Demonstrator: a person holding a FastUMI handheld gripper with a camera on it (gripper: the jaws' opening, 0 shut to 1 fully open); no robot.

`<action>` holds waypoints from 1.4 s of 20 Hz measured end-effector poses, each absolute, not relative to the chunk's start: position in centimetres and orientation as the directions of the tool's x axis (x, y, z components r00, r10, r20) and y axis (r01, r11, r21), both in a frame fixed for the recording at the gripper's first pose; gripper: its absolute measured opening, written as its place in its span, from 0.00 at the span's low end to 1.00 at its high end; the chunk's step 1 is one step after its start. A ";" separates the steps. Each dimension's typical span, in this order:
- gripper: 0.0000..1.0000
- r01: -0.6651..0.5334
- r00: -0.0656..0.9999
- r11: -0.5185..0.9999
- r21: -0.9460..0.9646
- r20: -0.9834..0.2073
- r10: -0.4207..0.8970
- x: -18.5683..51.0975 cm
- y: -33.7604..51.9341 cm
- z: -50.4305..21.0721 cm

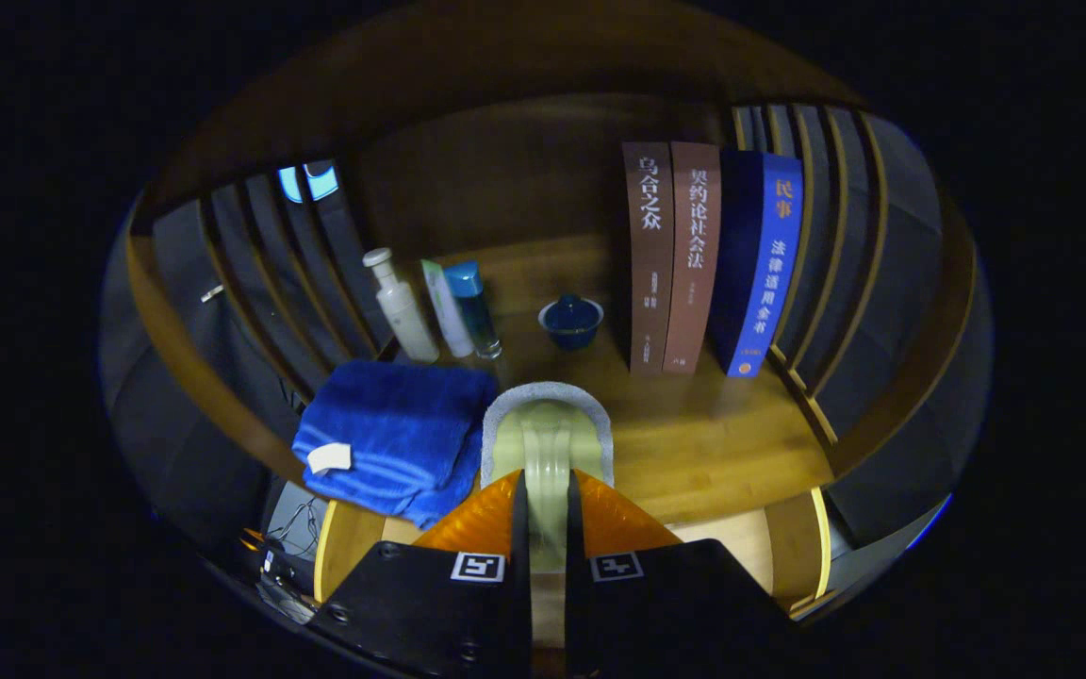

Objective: Pull open the drawer, take out the items inside it, and place them on the countertop above the cabinet.

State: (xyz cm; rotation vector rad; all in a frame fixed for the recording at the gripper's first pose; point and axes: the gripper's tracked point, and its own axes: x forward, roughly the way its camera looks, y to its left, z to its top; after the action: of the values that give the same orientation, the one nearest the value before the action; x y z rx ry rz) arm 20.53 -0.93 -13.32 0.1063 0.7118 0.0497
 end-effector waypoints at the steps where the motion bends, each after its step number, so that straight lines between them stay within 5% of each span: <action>1: 0.18 -0.008 0.749 0.993 0.116 -0.657 0.083 22.0 -0.7 -13.7; 11: 0.19 0.037 0.653 0.996 0.084 -0.756 0.040 27.6 -1.5 -19.0; 15: 0.27 0.039 0.667 0.994 0.101 -0.743 0.049 28.0 -1.7 -19.1; 18: 0.77 0.047 0.689 0.993 0.107 -0.724 0.046 28.2 -2.0 -18.6; 20: 0.74 0.047 0.703 0.992 0.116 -0.709 0.049 27.9 -1.8 -18.1; 25: 1.00 0.055 0.742 0.996 0.077 -0.670 0.011 25.8 -2.5 -16.8; 28: 1.00 0.050 0.782 0.995 0.083 -0.623 0.013 24.0 -2.3 -15.1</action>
State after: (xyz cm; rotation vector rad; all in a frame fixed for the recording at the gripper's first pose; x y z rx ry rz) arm 23.96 -2.32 -15.14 0.0971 0.6724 -0.0202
